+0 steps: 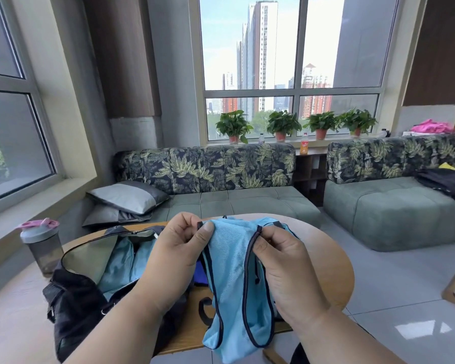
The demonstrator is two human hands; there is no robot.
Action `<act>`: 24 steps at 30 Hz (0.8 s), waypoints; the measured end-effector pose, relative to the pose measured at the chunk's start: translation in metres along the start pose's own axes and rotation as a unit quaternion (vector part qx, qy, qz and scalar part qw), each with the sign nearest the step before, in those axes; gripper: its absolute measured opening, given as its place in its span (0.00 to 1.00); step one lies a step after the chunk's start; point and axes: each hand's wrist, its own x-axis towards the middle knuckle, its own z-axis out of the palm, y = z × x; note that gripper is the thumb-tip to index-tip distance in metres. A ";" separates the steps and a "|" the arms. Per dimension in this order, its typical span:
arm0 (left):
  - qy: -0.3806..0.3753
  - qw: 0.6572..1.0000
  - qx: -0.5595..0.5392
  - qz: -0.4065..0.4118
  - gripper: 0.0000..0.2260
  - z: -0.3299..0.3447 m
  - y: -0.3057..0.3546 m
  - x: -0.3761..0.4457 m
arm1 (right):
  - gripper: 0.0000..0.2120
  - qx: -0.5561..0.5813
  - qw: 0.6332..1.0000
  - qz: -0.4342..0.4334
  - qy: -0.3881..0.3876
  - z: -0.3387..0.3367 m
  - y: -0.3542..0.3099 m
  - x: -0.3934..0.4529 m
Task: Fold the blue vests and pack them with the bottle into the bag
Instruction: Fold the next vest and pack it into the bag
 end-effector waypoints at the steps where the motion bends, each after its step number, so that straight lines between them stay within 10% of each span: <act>1: -0.005 1.000 -0.004 -0.004 0.11 -0.001 0.001 0.000 | 0.21 0.003 1.000 0.002 -0.001 0.000 0.000 0.000; 16: -0.096 0.976 -0.105 -0.164 0.23 -0.003 0.002 -0.001 | 0.25 -0.030 0.999 -0.011 -0.009 0.002 0.003 -0.001; 24: -0.125 0.977 -0.072 -0.155 0.07 -0.007 0.005 0.003 | 0.15 -0.045 0.998 -0.014 -0.051 -0.003 0.006 0.000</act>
